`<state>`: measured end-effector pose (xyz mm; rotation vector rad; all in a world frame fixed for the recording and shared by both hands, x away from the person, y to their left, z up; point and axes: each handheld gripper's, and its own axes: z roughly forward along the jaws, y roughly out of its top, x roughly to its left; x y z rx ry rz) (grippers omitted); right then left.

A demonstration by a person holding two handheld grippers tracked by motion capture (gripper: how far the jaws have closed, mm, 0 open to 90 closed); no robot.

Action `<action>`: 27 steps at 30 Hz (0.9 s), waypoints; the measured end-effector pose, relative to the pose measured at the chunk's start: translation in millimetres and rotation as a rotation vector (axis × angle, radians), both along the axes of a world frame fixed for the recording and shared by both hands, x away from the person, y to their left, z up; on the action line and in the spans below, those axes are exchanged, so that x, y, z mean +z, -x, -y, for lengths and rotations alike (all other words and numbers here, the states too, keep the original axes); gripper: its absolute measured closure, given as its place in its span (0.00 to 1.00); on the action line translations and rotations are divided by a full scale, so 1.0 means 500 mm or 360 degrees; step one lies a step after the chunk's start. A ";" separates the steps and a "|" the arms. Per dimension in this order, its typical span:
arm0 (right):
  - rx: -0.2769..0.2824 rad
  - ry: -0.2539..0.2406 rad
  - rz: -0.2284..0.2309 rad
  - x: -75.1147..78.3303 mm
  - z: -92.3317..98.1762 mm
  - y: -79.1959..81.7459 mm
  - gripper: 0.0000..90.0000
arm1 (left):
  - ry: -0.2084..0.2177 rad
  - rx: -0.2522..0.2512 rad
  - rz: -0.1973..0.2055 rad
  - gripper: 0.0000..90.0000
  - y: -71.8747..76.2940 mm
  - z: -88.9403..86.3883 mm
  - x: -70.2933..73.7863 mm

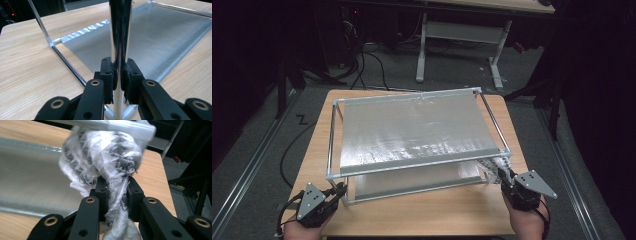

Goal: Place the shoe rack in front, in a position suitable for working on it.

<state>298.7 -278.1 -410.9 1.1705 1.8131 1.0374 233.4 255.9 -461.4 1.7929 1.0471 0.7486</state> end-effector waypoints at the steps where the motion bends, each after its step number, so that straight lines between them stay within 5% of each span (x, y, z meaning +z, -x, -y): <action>1: 0.0001 0.0011 -0.0017 -0.006 0.000 -0.003 0.85 | 0.0000 0.0002 0.0000 0.88 0.000 0.000 0.000; 8: 0.0006 0.0067 -0.0148 -0.050 -0.009 -0.025 0.85 | 0.0007 0.0003 0.0008 0.88 -0.001 0.000 -0.002; 18: 0.0021 0.0166 -0.0450 -0.151 -0.012 -0.061 0.85 | 0.0006 -0.0005 0.0007 0.88 -0.003 0.000 -0.002; 24: 0.0042 0.0221 -0.0485 -0.166 -0.020 -0.056 0.85 | 0.0011 -0.0005 0.0001 0.88 -0.003 0.000 -0.001; 27: 0.0023 0.0199 -0.0444 -0.155 -0.018 -0.050 0.85 | 0.0013 -0.0005 0.0004 0.88 -0.003 -0.001 -0.002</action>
